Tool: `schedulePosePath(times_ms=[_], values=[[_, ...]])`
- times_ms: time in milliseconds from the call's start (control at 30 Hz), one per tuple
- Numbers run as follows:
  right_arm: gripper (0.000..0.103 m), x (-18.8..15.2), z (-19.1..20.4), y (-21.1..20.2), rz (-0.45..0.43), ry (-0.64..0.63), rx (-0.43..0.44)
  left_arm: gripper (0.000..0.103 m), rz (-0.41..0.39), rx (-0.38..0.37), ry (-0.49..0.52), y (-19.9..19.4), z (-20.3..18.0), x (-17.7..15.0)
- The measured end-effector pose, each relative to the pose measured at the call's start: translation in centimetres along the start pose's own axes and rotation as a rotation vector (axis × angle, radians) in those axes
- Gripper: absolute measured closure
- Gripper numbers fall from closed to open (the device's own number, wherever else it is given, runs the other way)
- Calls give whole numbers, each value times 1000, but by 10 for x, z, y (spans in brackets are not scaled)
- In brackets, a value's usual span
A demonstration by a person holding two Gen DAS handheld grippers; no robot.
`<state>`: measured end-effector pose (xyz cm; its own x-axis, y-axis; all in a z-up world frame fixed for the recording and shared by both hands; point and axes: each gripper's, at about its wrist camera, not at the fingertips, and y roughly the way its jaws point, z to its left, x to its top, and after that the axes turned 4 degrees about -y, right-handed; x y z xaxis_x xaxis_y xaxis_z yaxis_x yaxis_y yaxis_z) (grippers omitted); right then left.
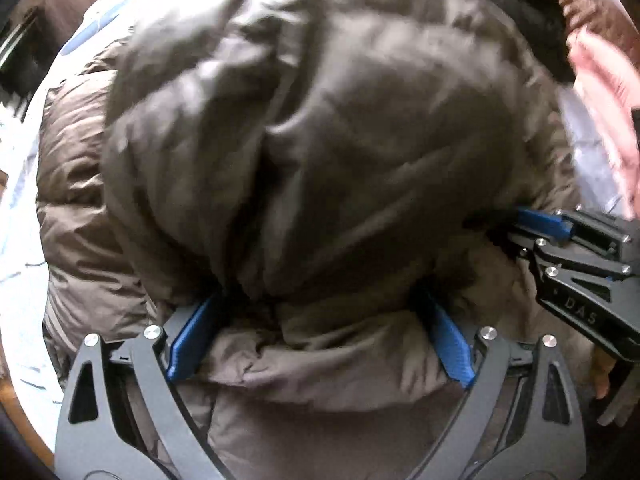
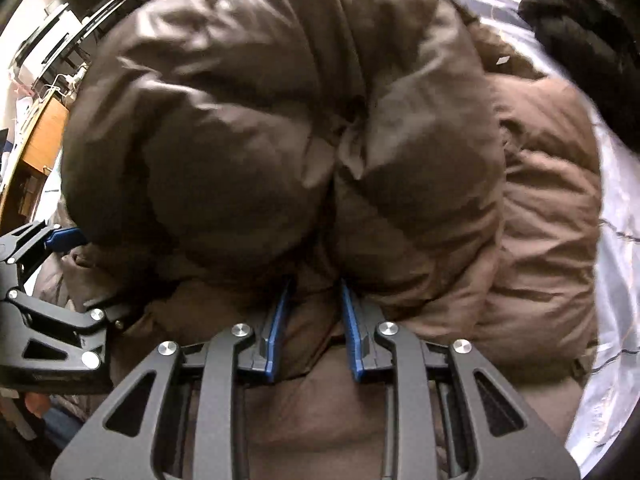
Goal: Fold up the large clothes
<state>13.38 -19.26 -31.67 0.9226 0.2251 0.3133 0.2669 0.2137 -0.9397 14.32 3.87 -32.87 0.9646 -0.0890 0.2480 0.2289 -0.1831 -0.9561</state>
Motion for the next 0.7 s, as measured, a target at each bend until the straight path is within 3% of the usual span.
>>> schedulePosePath(times_ms=[67, 100, 200, 300, 367, 533, 700], values=[[75, 0, 2, -20, -80, 16, 5, 8, -28, -63, -27, -14, 5, -1], [75, 2, 3, -38, -173, 16, 10, 8, -30, -66, -30, -15, 7, -3], [74, 7, 4, -69, -390, 25, 45, 8, 18, -11, -9, 1, 7, -10], [74, 20, 5, -67, -468, 43, 124, 8, 30, 41, 32, 11, -2, -19], [74, 31, 11, -53, -455, 13, 142, 8, 35, 40, 19, 16, -1, -19], [76, 42, 29, 13, -267, -71, 12, 7, 66, 23, 10, 23, 8, -24], [75, 45, 36, 6, -236, -84, -19, 7, 76, 16, 3, 29, 17, -18]])
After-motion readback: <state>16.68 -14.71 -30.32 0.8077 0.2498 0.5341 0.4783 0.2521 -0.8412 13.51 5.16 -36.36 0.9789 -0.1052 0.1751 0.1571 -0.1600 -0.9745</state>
